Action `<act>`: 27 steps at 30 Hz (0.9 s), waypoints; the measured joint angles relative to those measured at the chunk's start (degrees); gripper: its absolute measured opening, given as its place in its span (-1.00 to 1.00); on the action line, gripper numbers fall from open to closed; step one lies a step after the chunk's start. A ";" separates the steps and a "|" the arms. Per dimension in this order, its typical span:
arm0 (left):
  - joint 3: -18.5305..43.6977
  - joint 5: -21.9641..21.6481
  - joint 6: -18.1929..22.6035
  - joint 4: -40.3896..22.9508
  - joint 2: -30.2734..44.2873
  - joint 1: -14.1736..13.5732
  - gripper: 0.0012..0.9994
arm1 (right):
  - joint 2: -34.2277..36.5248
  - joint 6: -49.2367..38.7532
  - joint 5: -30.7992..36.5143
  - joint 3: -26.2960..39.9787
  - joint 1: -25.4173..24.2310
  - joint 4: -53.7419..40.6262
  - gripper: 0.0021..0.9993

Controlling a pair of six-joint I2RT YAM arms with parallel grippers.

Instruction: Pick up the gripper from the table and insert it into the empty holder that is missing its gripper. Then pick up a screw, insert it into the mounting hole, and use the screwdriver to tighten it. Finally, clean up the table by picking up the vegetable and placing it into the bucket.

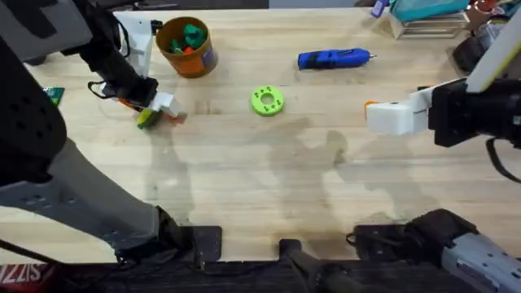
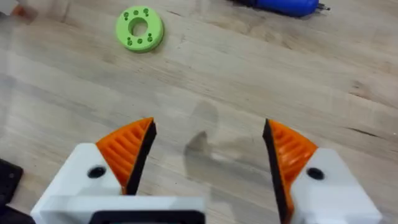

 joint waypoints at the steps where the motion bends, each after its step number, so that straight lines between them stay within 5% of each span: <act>1: 0.07 -0.01 -0.02 -0.01 0.07 0.00 0.97 | 0.00 0.00 0.00 0.00 0.00 0.00 0.99; 10: 1.14 0.64 -0.03 -0.88 1.22 0.00 0.94 | 0.00 0.00 0.00 0.00 0.00 0.00 0.99; 12: 1.14 0.86 -0.18 -1.06 1.22 0.00 0.59 | 0.00 0.00 0.00 0.00 0.00 0.00 0.99; 17: 1.56 -0.04 -0.43 -0.05 1.33 0.11 -0.88 | 0.00 0.00 0.00 0.00 0.00 0.02 0.99; 27: 3.27 -0.23 -2.60 -2.84 1.99 0.00 -0.92 | 0.00 0.00 0.00 0.00 0.00 0.02 0.99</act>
